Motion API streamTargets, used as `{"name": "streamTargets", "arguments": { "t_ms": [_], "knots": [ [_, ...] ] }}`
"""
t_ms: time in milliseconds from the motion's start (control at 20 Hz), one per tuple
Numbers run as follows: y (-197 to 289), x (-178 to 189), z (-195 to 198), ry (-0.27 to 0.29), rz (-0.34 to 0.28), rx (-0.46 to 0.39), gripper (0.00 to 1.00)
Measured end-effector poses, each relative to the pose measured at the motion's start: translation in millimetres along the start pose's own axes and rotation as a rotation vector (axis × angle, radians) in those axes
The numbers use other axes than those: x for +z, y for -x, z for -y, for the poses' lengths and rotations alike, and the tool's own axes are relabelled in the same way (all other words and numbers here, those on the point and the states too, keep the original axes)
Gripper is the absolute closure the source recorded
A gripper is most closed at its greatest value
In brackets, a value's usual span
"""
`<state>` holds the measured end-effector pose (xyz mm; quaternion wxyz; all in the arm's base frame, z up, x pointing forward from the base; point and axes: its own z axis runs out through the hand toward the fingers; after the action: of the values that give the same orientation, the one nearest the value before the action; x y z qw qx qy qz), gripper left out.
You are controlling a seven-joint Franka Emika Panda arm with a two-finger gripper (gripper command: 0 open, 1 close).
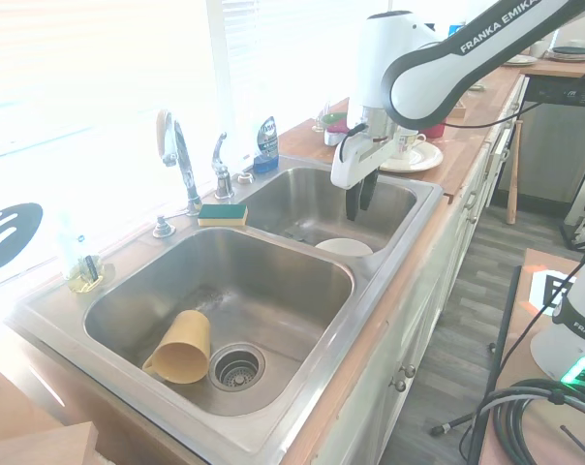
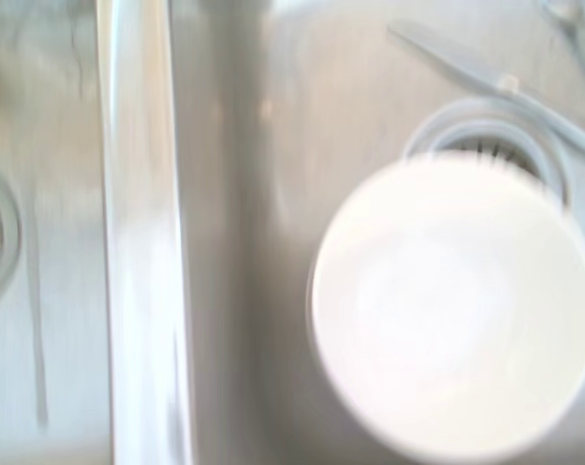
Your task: Turn off the faucet
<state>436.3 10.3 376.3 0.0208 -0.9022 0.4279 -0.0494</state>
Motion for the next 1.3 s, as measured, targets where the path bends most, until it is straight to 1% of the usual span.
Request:
{"name": "streamTargets", "arguments": {
  "t_ms": [200,250,400,550,800,1000,1300],
  "knots": [
    [-28.4,-14.1,28.8,-0.08,-0.052,0.02,1.0],
    [-36.5,-19.0,39.0,-0.107,-0.07,0.022,1.0],
    [-61.6,-36.6,70.6,-0.218,-0.139,0.037,1.0],
    [-83.9,-45.8,93.6,-0.283,-0.182,0.068,1.0],
    [-131.4,-47.9,130.9,-0.322,-0.21,0.103,1.0],
    [-167.1,-51.5,161.9,-0.334,-0.229,0.117,1.0],
    [-200.6,-77.8,191.9,-0.366,-0.256,0.141,1.0]
  ]
}}
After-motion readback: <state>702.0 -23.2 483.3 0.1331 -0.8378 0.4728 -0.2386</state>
